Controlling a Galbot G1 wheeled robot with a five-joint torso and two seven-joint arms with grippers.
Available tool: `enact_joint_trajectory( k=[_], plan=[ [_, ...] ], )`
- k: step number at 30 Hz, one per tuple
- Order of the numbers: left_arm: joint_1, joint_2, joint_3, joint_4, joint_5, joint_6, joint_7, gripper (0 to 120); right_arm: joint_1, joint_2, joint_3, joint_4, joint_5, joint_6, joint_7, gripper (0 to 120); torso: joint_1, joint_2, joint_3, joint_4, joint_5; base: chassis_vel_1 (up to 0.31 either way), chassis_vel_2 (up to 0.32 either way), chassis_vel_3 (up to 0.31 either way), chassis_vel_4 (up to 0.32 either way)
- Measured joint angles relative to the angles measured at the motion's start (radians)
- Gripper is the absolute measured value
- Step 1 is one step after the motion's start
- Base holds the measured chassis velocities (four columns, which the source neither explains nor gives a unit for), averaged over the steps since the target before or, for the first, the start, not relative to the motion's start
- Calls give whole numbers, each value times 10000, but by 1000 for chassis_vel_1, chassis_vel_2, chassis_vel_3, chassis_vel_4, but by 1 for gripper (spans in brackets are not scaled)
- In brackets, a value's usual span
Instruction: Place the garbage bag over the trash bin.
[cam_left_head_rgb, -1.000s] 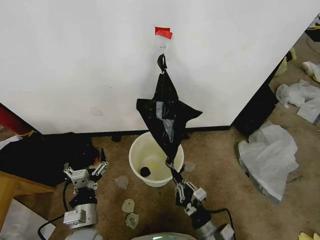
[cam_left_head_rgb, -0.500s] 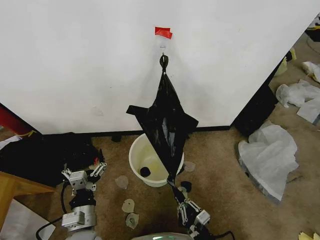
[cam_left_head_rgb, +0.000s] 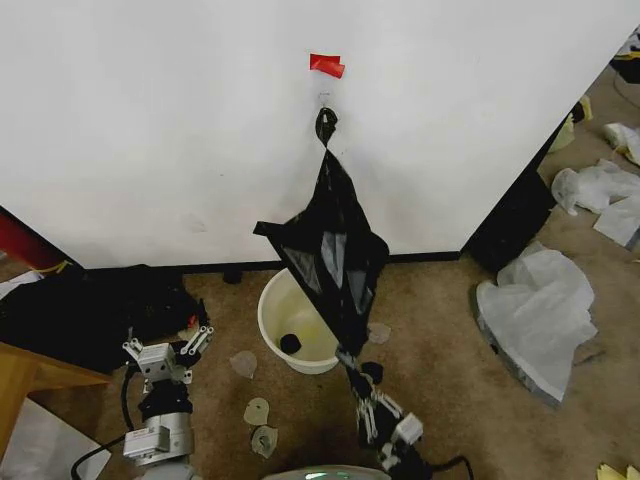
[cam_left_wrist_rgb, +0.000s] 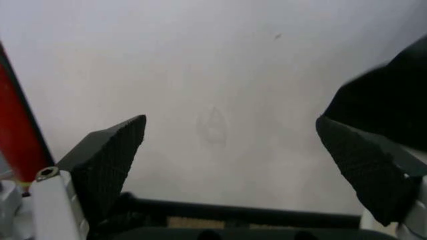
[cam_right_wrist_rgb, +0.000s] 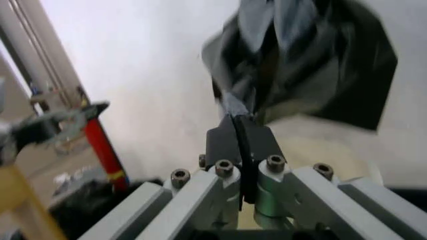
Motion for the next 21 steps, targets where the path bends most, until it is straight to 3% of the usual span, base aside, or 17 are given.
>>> enact_joint_trajectory(
  k=[6,11,12,14,16,18,21],
  plan=[
    [-229,1133,290,-1051,-1377,890,-57,100,1015,-204,-208,446,648,-1408,608,0,0,0,0,3,2,0,0,0,0],
    [-1252,3126,798,-2028,-3793,2058,-157,100,1333,-335,-145,477,681,-1835,924,0,0,0,0,2,0,0,0,0,0],
    [-1252,3126,798,-2028,-3793,2058,-157,100,1333,-335,-145,477,681,-1835,924,0,0,0,0,2,0,0,0,0,0],
    [-2027,4197,1095,-2282,-5061,2654,-217,100,1370,-337,-137,477,592,-1917,958,0,0,-1,1,-6,1,0,0,0,0],
    [-3053,5342,1491,-2487,-6862,3411,-316,100,1521,-298,-231,421,482,-2051,992,0,0,-1,1,3,8,0,0,0,0],
    [-3367,5549,1663,-2486,-7280,3605,-370,100,1538,-279,-240,405,458,-2067,995,0,0,0,0,4,10,0,0,0,0],
    [-5347,6129,2869,-1976,-8754,4252,-605,100,1578,-157,-207,370,403,-2133,1035,0,1,-2,2,1,1,0,0,0,0]
  ],
)
